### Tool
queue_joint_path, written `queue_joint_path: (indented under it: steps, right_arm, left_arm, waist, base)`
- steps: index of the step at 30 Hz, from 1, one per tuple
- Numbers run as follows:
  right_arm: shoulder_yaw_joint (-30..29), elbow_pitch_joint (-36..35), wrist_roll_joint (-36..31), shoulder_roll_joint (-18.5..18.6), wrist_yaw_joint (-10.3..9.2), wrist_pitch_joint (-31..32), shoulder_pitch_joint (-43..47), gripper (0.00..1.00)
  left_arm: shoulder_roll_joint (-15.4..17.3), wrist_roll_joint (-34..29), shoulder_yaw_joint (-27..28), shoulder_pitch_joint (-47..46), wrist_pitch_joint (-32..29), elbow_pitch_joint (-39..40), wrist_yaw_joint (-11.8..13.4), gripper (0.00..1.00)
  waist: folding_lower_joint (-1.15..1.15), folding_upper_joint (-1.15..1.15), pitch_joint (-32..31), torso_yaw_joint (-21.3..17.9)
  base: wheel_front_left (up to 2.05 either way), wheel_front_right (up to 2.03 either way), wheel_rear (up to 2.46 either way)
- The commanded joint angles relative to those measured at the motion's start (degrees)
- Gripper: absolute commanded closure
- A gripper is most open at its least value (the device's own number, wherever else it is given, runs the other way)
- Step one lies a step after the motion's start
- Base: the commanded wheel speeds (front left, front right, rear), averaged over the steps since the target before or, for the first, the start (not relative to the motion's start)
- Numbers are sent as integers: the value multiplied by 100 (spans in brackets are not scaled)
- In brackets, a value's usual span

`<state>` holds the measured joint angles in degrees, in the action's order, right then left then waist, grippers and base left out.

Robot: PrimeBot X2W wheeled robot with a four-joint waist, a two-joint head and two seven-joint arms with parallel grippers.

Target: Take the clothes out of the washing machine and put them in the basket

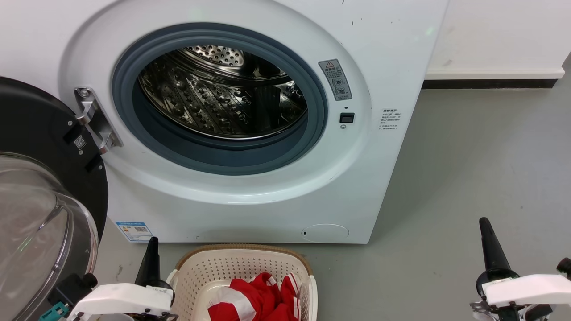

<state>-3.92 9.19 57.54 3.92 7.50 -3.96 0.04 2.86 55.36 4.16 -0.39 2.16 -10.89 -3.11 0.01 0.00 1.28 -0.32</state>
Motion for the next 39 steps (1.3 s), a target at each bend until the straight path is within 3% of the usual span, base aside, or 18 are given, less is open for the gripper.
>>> queue_joint_path:
  steps: [1,39]
  right_arm:
    - [-2,-21,206,51,0,47,-159,100]
    - [-55,299,2374,40,0,601,-476,100]
  left_arm:
    - [4,196,33,-149,-43,31,-50,100]
    - [3,2419,167,-452,-573,-193,-305,100]
  waist:
    - [0,0,-3,1]
    - [0,0,-63,19]
  base:
    - [0,0,0]
    - [0,0,0]
